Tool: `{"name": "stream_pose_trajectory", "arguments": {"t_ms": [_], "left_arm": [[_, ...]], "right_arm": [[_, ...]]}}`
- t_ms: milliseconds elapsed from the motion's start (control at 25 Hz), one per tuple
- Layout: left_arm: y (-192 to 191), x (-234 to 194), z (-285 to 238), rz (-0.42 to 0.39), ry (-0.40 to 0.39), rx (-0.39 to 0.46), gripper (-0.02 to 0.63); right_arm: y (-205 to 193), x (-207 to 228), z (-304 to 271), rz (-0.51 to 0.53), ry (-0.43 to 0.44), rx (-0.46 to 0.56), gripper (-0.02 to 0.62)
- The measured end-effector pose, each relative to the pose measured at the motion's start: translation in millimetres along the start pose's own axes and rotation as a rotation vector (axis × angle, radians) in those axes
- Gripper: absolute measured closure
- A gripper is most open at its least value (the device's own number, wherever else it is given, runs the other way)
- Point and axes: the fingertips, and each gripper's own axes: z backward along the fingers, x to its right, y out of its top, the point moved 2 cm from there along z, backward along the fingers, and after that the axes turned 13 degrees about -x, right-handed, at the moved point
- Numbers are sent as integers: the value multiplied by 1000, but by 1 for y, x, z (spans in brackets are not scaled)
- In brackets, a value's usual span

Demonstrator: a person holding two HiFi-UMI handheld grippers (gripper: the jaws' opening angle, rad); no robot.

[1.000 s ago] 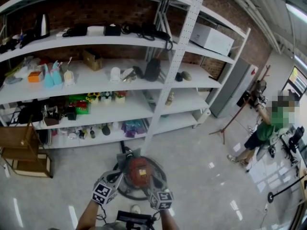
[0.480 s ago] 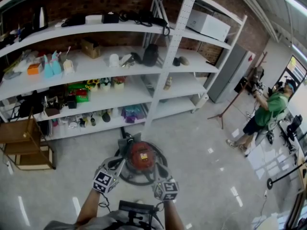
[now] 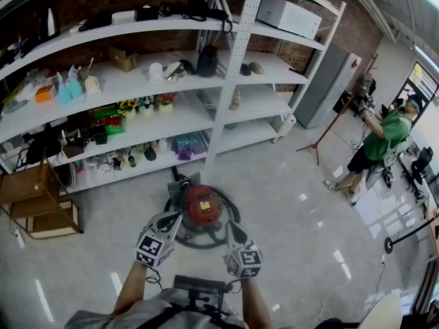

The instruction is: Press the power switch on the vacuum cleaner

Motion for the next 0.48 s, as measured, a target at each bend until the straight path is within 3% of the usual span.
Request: {"name": "stream_pose_trajectory", "arguments": {"t_ms": [480], "left_arm": [[2, 21, 16, -6, 27, 1, 600]], "right_arm": [[-9, 2, 22, -8, 24, 17, 583]]}}
